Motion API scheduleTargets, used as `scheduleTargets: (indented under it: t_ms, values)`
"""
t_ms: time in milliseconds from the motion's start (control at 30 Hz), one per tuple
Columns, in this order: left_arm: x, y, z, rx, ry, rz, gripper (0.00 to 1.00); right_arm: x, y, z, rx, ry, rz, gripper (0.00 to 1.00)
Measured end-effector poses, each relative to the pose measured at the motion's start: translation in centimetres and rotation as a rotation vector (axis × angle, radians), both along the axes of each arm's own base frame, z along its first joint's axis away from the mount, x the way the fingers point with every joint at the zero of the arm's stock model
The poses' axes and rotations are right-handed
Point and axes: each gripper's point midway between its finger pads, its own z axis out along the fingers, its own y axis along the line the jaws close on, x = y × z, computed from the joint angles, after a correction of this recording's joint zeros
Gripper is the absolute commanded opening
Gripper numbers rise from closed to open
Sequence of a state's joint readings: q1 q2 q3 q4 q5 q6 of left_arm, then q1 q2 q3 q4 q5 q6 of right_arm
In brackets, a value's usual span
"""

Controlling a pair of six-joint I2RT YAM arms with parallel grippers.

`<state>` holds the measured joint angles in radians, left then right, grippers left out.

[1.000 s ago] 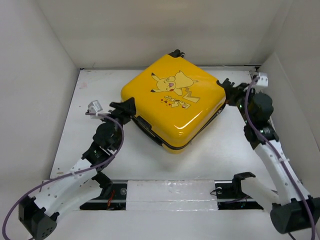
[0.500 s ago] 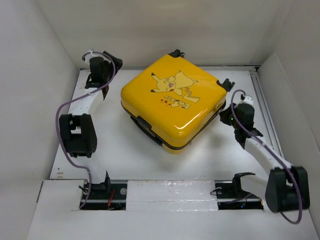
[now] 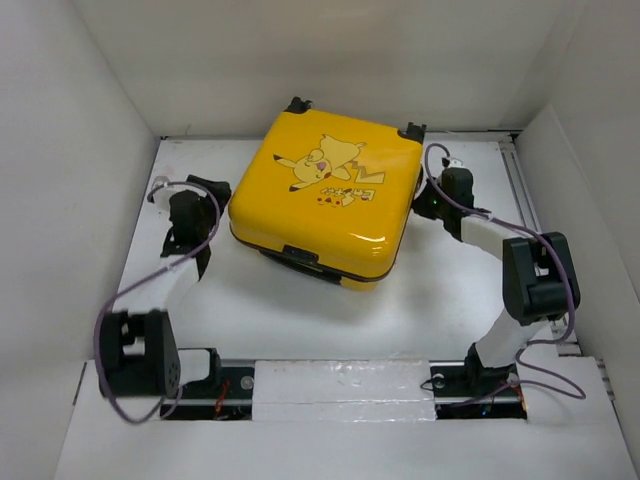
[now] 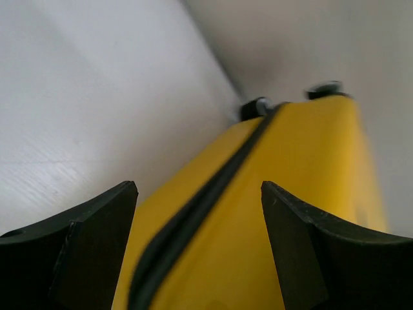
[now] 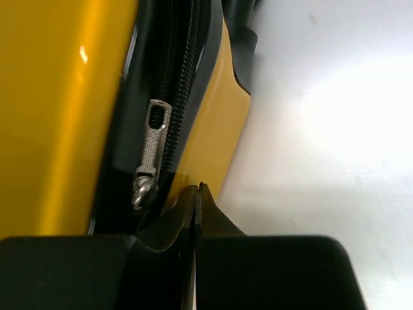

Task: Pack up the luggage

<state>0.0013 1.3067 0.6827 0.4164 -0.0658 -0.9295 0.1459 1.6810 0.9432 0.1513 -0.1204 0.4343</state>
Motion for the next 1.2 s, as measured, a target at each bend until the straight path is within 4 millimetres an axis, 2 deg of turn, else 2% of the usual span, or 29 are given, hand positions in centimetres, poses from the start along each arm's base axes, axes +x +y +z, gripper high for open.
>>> scheduleTargets:
  t_ms: [33,133,233,267,300,333,367,400,433,467,500,533,567,600,667,700,733,767,800,833,900,1033,1100,1200]
  values:
    - [-0.7,0.3,1.4,0.003,-0.041,0.02,0.73,1.0,0.4,0.8,0.014,-0.025,0.009,0.0]
    - [-3.4,0.8,8.1,0.012,-0.229,0.071,0.73,3.5,1.4,3.0,0.051,-0.088,0.033,0.0]
    - [-5.8,-0.3,16.0,0.044,-0.425,0.05,0.73,3.8,2.2,4.7,0.068,-0.142,0.05,0.06]
    - [-6.4,-1.4,18.5,0.051,-0.478,0.01,0.68,3.2,2.3,5.2,0.066,-0.152,0.054,0.08]
    - [-6.9,-2.5,20.3,0.06,-0.52,-0.036,0.65,2.2,2.5,5.8,0.062,-0.165,0.057,0.12]
    - [-7.7,-4.3,23.0,0.051,-0.585,-0.1,0.64,0.9,2.7,6.7,0.051,-0.187,0.063,0.12]
    - [-8.4,-6.3,24.4,0.049,-0.626,-0.173,0.63,-0.5,2.9,7.7,0.038,-0.21,0.069,0.13]
    - [-9.0,-8.1,25.1,0.047,-0.651,-0.242,0.6,-2.3,3.4,9.4,0.028,-0.254,0.083,0.13]
    - [-9.9,-10.7,25.3,0.046,-0.665,-0.33,0.6,-3.7,3.8,11.0,0.026,-0.307,0.09,0.18]
    - [-10.9,-13.4,25.1,0.047,-0.669,-0.42,0.6,-5.6,4.2,12.8,0.033,-0.371,0.1,0.19]
    - [-11.8,-16.1,24.5,0.051,-0.661,-0.509,0.6,-7.6,4.3,14.1,0.052,-0.426,0.108,0.16]
    - [-12.6,-19.0,23.5,0.06,-0.639,-0.597,0.6,-9.4,4.2,15.1,0.076,-0.487,0.116,0.0]
    - [-13.6,-22.1,22.3,0.083,-0.608,-0.677,0.6,-11.0,3.8,15.3,0.093,-0.53,0.122,0.0]
    - [-14.7,-25.0,21.4,0.114,-0.587,-0.749,0.6,-12.1,3.0,15.2,0.105,-0.557,0.113,0.0]
    - [-17.8,-31.1,18.7,0.196,-0.525,-0.879,0.54,-13.4,1.6,13.1,0.102,-0.534,0.11,0.0]
    - [-21.6,-35.1,15.6,0.279,-0.48,-1.002,0.54,-13.8,0.9,11.3,0.093,-0.488,0.104,0.0]
    - [-23.7,-36.3,14.3,0.295,-0.468,-1.066,0.49,-14.3,0.8,10.3,0.091,-0.463,0.116,0.0]
    - [-25.3,-36.7,12.9,0.304,-0.459,-1.111,0.44,-15.0,1.0,9.4,0.093,-0.444,0.133,0.08]
    - [-26.1,-36.3,11.5,0.312,-0.442,-1.131,0.4,-15.7,1.1,8.7,0.096,-0.436,0.153,0.16]
    - [-26.6,-35.5,10.0,0.317,-0.419,-1.138,0.37,-16.2,1.3,8.1,0.099,-0.431,0.167,0.26]
    - [-26.8,-33.8,7.1,0.307,-0.363,-1.118,0.36,-16.9,1.5,6.6,0.1,-0.408,0.193,0.34]
    - [-28.8,-31.3,0.8,0.308,-0.223,-1.092,0.37,-17.2,2.4,4.2,0.092,-0.335,0.256,0.42]
    - [-29.9,-30.8,-1.1,0.321,-0.182,-1.107,0.38,-17.1,2.8,3.1,0.086,-0.302,0.281,0.42]
    - [-29.2,-29.7,-3.0,0.339,-0.127,-1.045,0.38,-16.9,3.5,1.9,0.064,-0.272,0.326,0.42]
